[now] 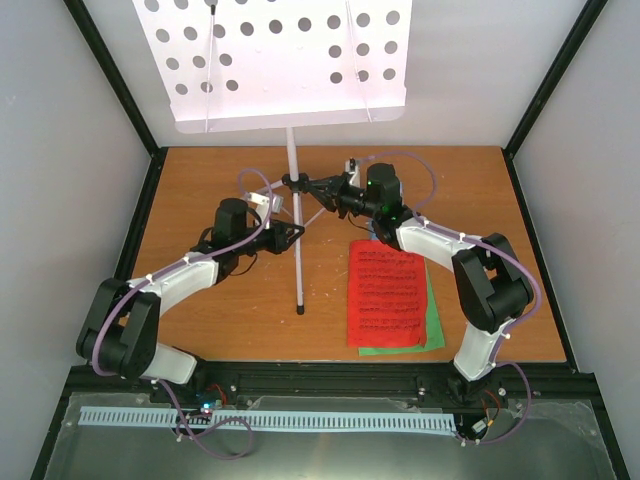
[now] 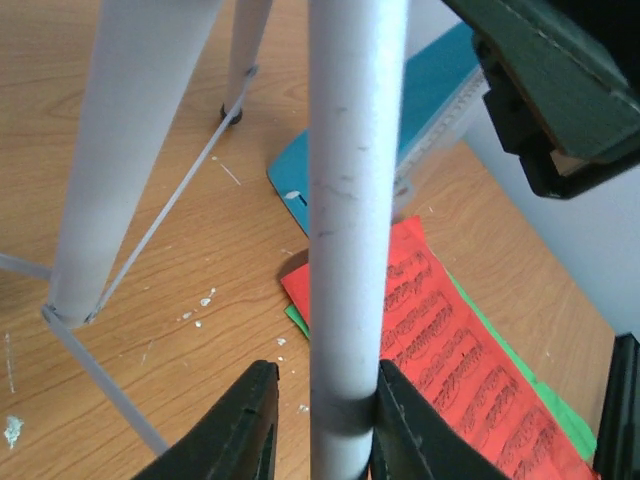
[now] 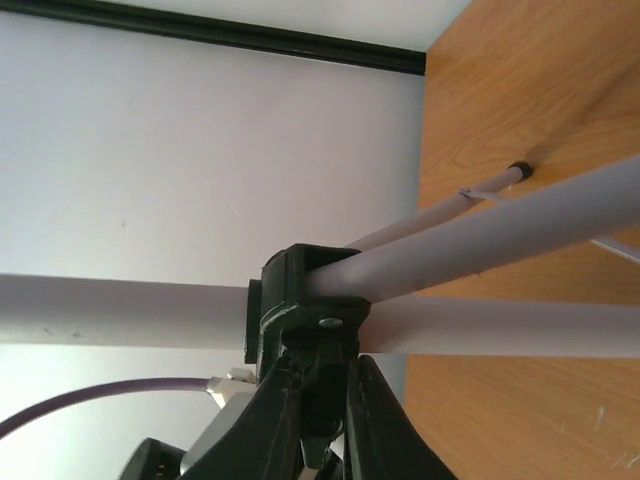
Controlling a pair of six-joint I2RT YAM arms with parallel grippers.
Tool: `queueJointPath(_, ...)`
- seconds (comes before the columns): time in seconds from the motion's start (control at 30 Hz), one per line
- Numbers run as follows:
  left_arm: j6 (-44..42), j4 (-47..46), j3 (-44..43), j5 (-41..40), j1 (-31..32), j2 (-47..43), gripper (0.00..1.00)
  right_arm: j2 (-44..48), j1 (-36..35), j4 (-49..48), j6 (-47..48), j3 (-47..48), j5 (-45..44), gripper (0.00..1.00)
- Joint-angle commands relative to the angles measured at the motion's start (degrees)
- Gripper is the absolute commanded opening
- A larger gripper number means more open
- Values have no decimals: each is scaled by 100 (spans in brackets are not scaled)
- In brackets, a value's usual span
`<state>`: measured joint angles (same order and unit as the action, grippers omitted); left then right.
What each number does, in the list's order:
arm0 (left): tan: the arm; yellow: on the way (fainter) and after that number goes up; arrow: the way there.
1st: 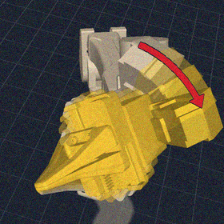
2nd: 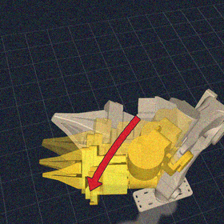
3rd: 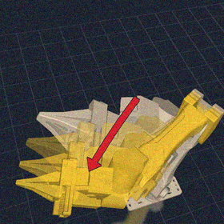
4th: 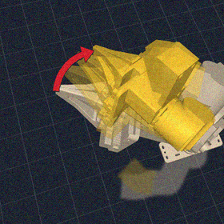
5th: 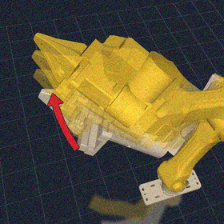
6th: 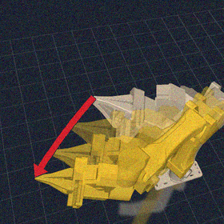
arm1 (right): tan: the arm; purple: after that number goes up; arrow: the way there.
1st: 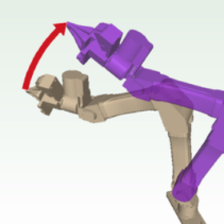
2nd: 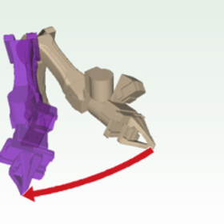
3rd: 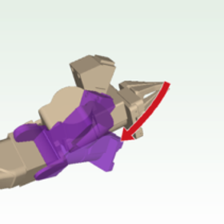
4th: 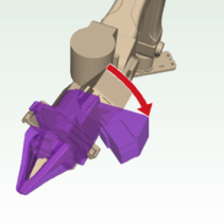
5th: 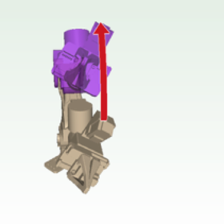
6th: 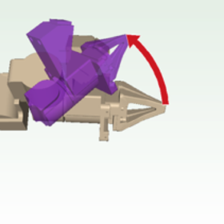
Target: Pack up the instrument practice props
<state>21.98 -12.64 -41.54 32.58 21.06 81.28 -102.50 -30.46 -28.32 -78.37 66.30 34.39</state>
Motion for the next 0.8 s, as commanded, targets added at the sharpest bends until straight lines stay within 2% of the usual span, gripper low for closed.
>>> queueJointPath(0.0,-14,-159,-223,16,-5,84,20,128,-39,-424,1207,-49,-81,3)
queueJointPath(0.1,-22,-93,-206,-35,-5,51,7,284,-54,-345,2344,-136,-192,3)
queueJointPath(0.23,-27,-26,-177,-61,-5,-22,1,597,-150,301,4763,-143,-586,3)
queueJointPath(0.4,-20,9,-156,-43,-5,-50,0,865,-219,723,7958,-250,-879,3)
queueJointPath(0.5,-20,8,-159,-24,-5,-64,0,944,-356,1101,9719,-222,-1344,3)
queueJointPath(0.63,-35,42,-163,-6,-8,-81,0,911,-525,1259,11460,-251,-2275,3)
queueJointPath(0.77,-52,69,-154,8,-5,-102,0,850,-703,712,12857,-532,-3218,3)
